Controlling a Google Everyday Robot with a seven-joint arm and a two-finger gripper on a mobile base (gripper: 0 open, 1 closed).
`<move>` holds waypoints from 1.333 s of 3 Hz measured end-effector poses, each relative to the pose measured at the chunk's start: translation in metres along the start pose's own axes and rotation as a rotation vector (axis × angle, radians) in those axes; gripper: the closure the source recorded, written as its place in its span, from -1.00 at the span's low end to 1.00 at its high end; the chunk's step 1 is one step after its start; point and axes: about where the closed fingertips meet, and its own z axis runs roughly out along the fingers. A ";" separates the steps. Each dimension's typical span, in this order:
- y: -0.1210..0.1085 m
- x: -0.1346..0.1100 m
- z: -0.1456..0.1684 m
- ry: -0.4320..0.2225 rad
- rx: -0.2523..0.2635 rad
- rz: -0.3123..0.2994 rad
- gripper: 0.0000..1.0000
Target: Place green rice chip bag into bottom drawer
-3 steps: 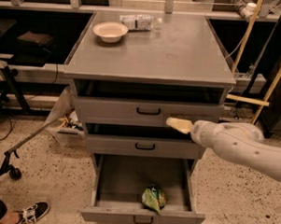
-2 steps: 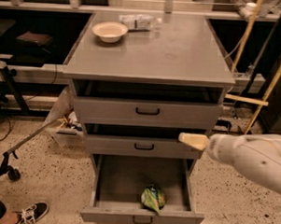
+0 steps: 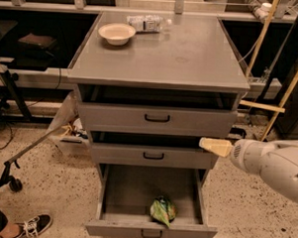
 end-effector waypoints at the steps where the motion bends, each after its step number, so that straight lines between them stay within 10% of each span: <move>1: 0.004 -0.029 -0.028 -0.015 0.025 -0.011 -1.00; 3: 0.036 -0.196 -0.273 -0.290 0.132 0.018 -1.00; 4: 0.044 -0.211 -0.307 -0.306 0.141 0.028 -1.00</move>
Offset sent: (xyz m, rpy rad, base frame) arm -0.0347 -0.1003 0.4483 -0.1562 -0.2602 -0.2417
